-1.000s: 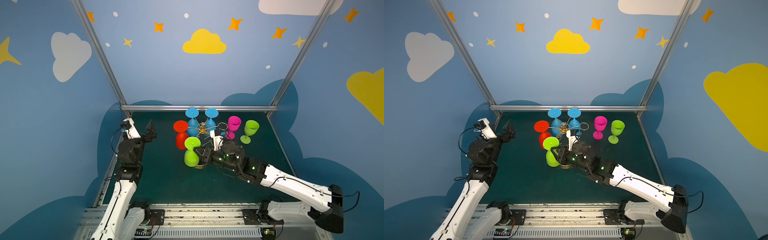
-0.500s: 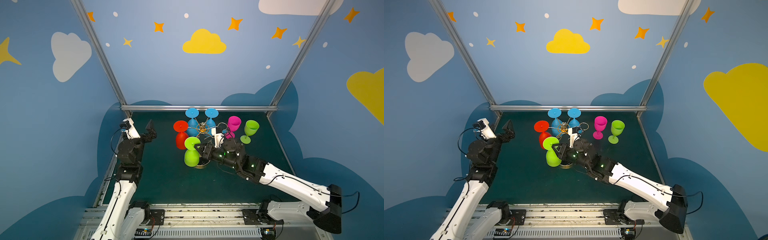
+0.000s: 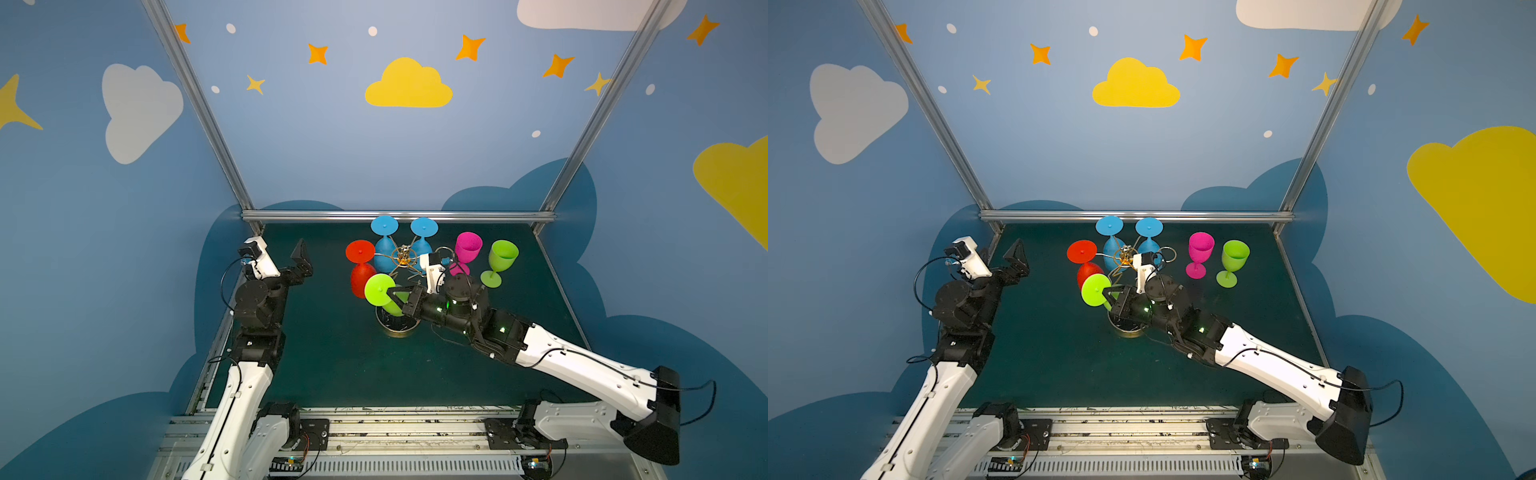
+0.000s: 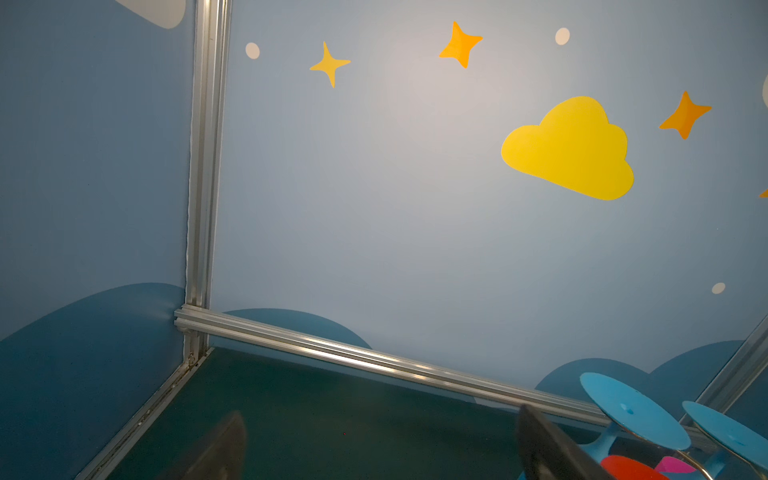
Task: Take the wine glass off the wine glass rack
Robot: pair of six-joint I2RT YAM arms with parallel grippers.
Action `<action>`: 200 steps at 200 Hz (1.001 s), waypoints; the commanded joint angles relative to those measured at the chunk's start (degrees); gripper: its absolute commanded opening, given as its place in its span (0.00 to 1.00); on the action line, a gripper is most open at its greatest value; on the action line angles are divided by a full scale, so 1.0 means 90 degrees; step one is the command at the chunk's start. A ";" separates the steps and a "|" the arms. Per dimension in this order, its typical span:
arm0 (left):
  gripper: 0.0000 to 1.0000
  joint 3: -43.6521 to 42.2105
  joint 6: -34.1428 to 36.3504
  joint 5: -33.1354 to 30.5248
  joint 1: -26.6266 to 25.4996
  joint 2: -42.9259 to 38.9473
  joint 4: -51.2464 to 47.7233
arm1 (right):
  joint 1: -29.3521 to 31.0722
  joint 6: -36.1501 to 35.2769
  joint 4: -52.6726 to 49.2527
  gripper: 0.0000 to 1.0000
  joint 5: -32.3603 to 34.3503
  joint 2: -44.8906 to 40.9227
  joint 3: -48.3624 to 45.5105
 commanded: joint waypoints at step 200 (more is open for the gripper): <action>1.00 -0.0037 0.0000 -0.0059 0.0007 -0.0152 0.0053 | -0.0366 0.1203 0.1240 0.00 -0.0503 -0.0213 -0.0336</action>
